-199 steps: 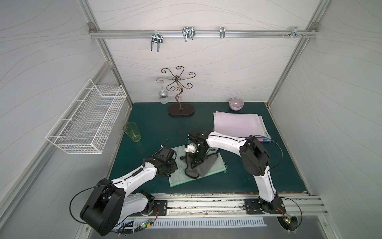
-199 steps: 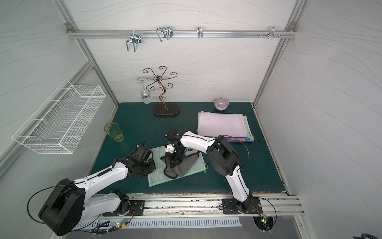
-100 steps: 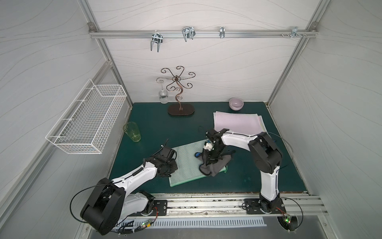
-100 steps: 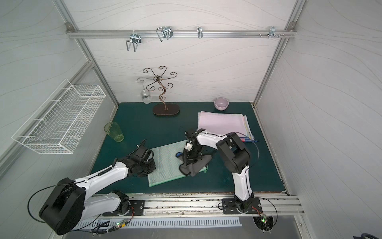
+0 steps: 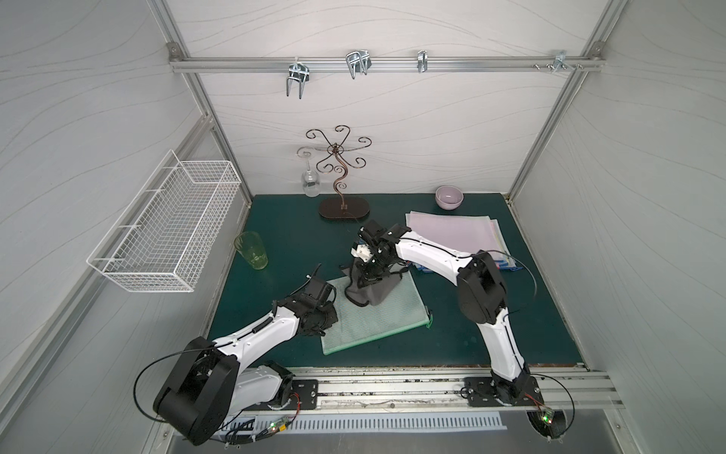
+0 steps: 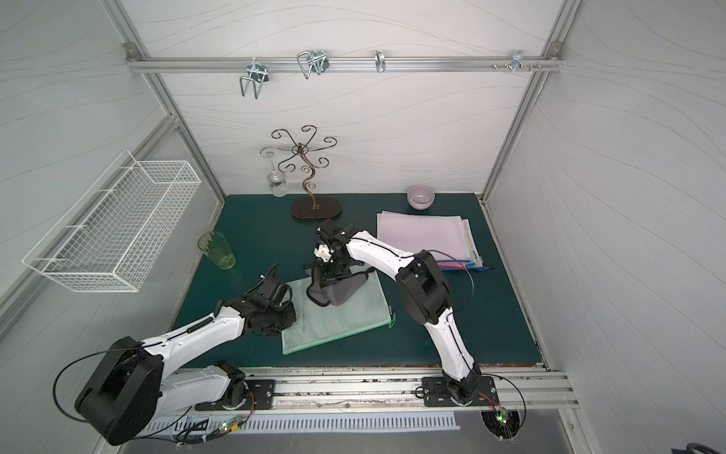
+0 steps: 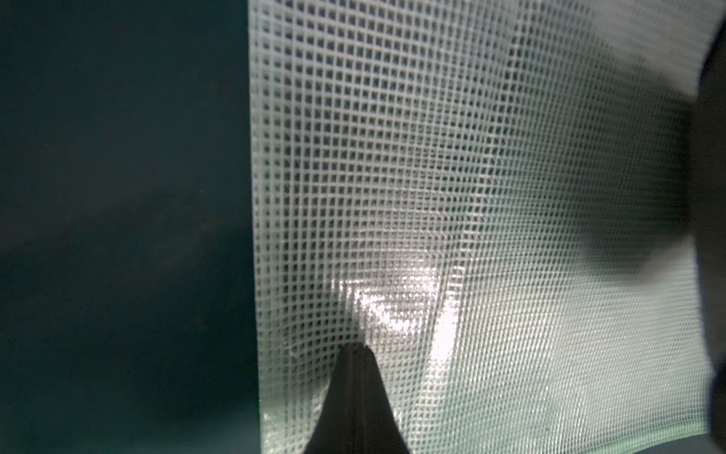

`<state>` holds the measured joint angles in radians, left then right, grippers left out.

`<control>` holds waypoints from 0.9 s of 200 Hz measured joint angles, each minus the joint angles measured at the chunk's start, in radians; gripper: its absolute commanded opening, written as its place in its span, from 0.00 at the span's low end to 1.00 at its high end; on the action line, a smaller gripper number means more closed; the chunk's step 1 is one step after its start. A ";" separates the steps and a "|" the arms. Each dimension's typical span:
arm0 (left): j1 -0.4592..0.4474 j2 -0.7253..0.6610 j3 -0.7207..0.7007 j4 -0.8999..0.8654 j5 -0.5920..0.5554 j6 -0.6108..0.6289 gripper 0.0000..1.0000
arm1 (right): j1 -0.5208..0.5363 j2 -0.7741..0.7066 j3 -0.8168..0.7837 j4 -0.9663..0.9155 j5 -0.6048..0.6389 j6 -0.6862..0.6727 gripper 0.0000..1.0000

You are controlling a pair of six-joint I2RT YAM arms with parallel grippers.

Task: Wipe the document bag
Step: Wipe the dirt from the document bag.

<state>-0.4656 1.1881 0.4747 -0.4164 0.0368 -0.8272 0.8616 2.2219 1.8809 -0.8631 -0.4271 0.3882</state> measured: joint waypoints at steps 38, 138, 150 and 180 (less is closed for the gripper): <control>0.000 -0.002 0.000 -0.002 0.000 -0.002 0.00 | -0.034 0.113 -0.053 0.098 -0.085 0.049 0.00; 0.000 0.000 0.000 -0.002 0.000 -0.003 0.00 | -0.097 -0.128 -0.288 -0.095 0.262 -0.076 0.00; 0.000 0.001 0.001 -0.002 0.000 -0.003 0.00 | -0.027 -0.127 -0.275 -0.093 0.158 -0.082 0.00; 0.000 0.006 0.004 -0.003 0.000 -0.003 0.00 | 0.106 -0.074 -0.227 -0.023 -0.120 -0.014 0.00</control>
<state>-0.4656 1.1938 0.4789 -0.4191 0.0368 -0.8299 0.9672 2.1479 1.6535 -0.8860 -0.5472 0.3737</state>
